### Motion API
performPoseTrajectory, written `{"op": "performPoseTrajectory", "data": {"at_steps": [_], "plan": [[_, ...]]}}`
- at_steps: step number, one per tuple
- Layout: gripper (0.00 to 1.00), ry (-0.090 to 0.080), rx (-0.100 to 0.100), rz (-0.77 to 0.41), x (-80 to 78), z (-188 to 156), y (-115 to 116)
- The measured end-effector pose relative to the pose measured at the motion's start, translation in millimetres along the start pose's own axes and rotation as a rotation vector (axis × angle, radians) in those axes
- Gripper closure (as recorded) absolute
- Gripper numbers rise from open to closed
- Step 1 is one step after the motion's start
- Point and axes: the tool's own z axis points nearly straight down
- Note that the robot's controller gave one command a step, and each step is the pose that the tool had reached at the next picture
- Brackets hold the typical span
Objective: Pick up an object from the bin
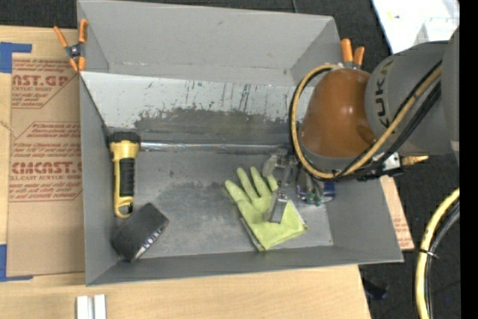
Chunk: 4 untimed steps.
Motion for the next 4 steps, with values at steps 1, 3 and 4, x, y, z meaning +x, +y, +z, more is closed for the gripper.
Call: {"op": "performPoseTrajectory", "data": {"at_steps": [1, 3, 4], "plan": [[0.00, -0.006, -0.001, -0.111, 11.4, 29, -6], [0.00, -0.002, 0.001, -0.315, 16.0, 28, -13], [0.00, -0.004, -0.002, -0.346, 29.3, 27, -15]]}}
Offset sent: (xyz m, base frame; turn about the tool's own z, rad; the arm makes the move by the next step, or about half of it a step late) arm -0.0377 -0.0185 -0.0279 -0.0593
